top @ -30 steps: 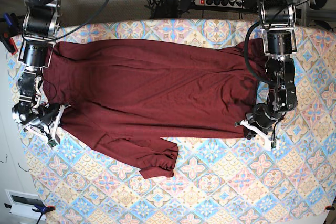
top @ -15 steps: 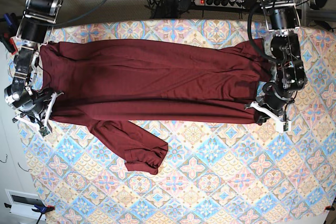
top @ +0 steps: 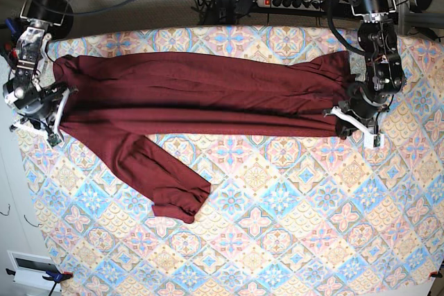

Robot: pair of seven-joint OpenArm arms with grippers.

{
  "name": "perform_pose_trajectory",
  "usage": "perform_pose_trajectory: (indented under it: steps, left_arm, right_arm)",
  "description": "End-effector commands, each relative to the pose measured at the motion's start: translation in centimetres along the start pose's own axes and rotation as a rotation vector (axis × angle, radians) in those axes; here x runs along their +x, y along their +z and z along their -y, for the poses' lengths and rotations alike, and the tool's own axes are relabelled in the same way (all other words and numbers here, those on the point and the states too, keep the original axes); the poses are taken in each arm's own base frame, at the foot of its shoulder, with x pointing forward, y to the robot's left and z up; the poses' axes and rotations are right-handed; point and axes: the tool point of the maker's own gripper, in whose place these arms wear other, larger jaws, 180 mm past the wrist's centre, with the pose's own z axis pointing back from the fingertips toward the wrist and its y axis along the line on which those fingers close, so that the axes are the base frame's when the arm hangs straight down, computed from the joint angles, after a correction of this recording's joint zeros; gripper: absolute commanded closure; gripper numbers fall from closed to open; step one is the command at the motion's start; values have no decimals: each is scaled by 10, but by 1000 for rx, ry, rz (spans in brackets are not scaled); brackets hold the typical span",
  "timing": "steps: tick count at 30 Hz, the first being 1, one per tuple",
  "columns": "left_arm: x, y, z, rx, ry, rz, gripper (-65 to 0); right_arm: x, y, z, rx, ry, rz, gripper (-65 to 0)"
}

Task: Layout the t-shirt on the table in an organized manner, then fold the t-shirt properly
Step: 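Fold the hem half over onto the collar half with both grippers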

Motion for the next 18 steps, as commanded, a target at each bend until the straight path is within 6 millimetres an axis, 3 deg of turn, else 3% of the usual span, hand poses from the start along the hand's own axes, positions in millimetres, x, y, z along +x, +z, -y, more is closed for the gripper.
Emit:
perform_pose_trajectory:
  steps: [1, 11, 18]
  left_arm:
    - [15, 5, -5, 17, -18, 44, 0]
    - [-11, 17, 0, 14, -49, -66, 0]
    - [-15, 19, 2, 14, -62, -110, 0]
  right_arm:
    - [9, 11, 20, -59, 10, 26, -3]
    - [-14, 13, 3, -34, 45, -27, -3]
    - [-32, 11, -5, -14, 52, -81, -5]
